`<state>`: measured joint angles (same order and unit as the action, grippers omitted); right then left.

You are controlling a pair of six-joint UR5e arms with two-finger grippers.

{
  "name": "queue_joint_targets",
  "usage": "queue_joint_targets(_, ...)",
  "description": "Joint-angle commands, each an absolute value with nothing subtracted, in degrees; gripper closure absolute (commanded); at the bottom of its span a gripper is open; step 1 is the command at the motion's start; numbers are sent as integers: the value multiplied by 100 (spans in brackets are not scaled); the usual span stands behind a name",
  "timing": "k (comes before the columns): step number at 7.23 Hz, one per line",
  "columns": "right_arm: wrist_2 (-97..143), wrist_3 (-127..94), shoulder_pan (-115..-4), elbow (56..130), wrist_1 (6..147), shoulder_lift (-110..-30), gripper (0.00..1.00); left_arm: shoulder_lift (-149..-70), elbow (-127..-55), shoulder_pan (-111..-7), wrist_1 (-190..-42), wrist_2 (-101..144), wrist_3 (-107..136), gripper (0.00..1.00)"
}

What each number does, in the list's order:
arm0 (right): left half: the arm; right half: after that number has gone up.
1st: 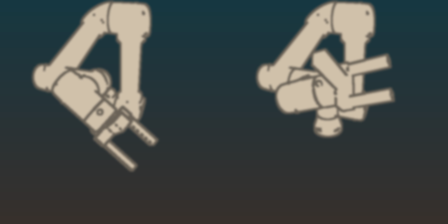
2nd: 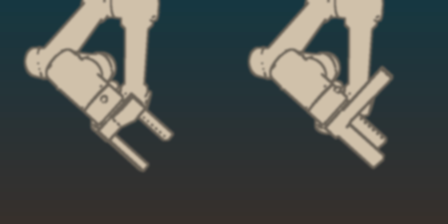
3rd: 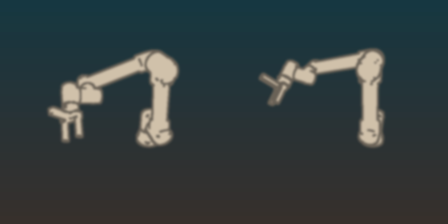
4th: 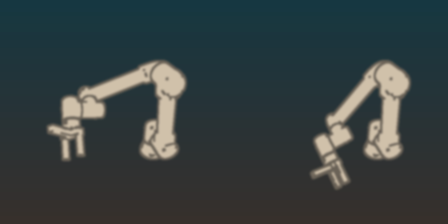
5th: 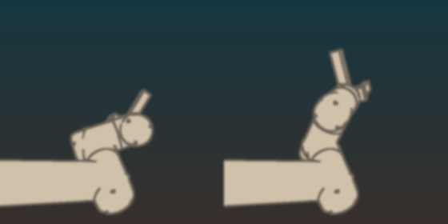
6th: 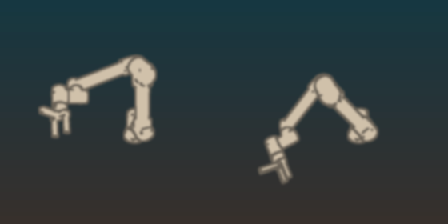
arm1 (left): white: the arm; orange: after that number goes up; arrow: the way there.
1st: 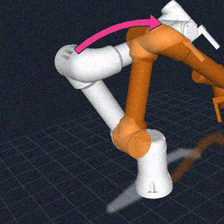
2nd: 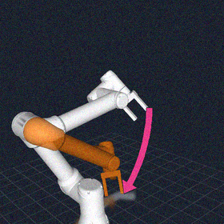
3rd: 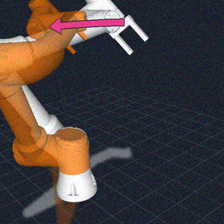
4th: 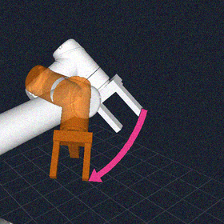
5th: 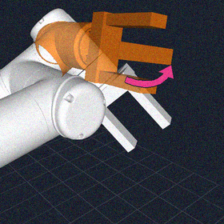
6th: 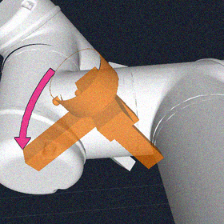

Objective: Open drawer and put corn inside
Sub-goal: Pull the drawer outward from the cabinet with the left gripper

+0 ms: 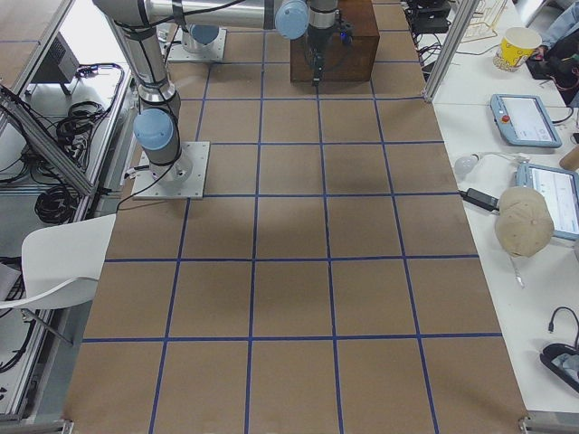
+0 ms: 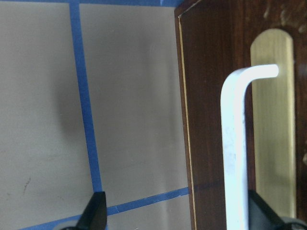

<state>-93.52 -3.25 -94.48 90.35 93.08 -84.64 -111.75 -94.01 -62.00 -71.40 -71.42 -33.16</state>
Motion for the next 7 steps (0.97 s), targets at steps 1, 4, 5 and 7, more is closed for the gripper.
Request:
queue_joint_targets(1, -9352, -325, -9448, 9035, 9308, -8464, 0, -11180, -9326, -6179, -7145, -7163, -3340, 0)
queue_joint_targets(4, -9352, -325, -9448, 9035, 9308, -8464, 0, -11215, -9281, -6118, -7189, -7312, -3375, 0)
queue_joint_targets(5, -9352, -325, -9448, 9035, 9308, -8464, 0, -11215, -9281, -6056, -7189, -7313, -3540, 0)
queue_joint_targets(7, -9352, -325, -9448, 9035, 9308, -8464, 0, -11215, -9273, -5994, -7207, -7321, -3551, 0)
